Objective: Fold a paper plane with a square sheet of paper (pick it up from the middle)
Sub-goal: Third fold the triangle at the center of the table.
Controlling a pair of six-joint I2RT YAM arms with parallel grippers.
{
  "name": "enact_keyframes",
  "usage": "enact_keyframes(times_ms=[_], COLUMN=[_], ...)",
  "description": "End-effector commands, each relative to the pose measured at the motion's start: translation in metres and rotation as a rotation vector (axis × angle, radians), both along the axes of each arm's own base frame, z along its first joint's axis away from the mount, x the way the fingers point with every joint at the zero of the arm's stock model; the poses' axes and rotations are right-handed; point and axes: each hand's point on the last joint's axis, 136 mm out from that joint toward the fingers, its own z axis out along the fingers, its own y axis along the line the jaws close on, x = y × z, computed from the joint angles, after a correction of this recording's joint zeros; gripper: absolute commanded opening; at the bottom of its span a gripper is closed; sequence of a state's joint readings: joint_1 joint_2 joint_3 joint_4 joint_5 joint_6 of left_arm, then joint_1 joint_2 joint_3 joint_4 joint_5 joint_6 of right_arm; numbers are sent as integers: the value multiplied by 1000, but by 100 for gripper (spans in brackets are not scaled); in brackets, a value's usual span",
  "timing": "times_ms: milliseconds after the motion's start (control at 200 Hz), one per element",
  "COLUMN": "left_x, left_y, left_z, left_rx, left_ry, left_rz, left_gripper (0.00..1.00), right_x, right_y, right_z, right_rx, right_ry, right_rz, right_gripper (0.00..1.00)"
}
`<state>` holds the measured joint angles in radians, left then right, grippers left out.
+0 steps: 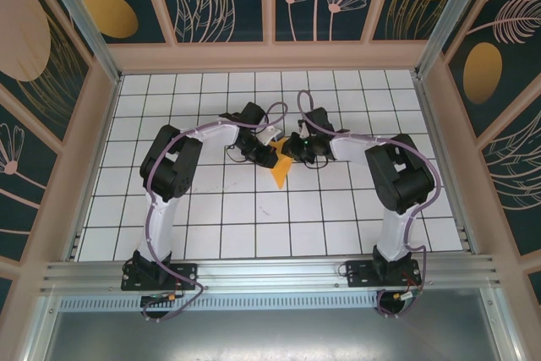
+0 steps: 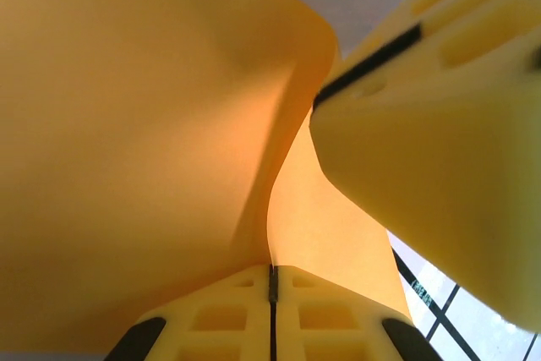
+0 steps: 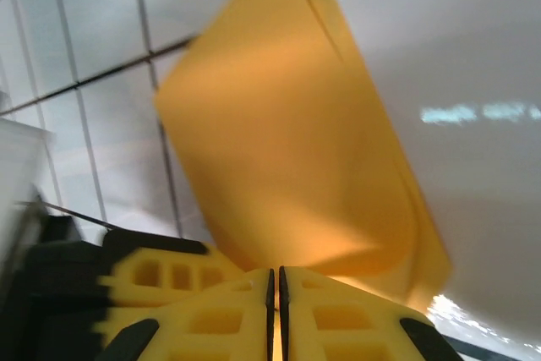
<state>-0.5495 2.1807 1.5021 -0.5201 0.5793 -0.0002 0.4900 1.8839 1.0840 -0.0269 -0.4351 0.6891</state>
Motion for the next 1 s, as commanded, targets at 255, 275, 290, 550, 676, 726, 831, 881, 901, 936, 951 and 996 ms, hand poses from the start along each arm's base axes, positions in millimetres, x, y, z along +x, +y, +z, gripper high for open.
enact_keyframes(times_ms=[255, 275, 290, 550, 676, 726, 831, 881, 901, 936, 951, 996], left_x=[-5, -6, -5, -6, -6, -5, -5, -4, -4, -4, -4, -2], left_y=[16, 16, 16, 18, 17, 17, 16, 15, 16, 16, 16, 16], left_z=[-31, -32, -31, -32, -31, -31, -30, -29, -29, -28, -28, -27], left_rx=[93, 92, 93, 100, 100, 98, 94, 92, 92, 95, 95, 96], left_ry=[34, 36, 35, 37, 35, 36, 33, 34, 34, 31, 31, 22], left_rz=[-3, -2, -2, 0, 0, 0, 2, 2, 4, 6, 6, 8], left_gripper=[9, 9, 9, 9, 9, 9, 9, 9, 9, 10, 9, 10], right_x=[5, 4, 4, 13, 15, 13, 9, 8, 6, 5, 4, 3], right_y=[-24, -26, -28, -23, -13, -10, -12, -15, -15, -19, -21, -26], right_z=[-47, -52, -54, -14, 10, 9, -10, -21, -26, -35, -39, -46], right_rx=[-99, -110, -118, -49, 16, 33, 10, -8, -16, -39, -51, -68], right_ry=[74, 86, 94, 7, -24, -20, 25, 43, 52, 66, 72, 83], right_rz=[-63, -65, -67, -66, -36, -20, -23, -30, -30, -41, -48, -59], right_gripper=[14, 14, 14, 13, 14, 14, 14, 14, 14, 14, 13, 13])
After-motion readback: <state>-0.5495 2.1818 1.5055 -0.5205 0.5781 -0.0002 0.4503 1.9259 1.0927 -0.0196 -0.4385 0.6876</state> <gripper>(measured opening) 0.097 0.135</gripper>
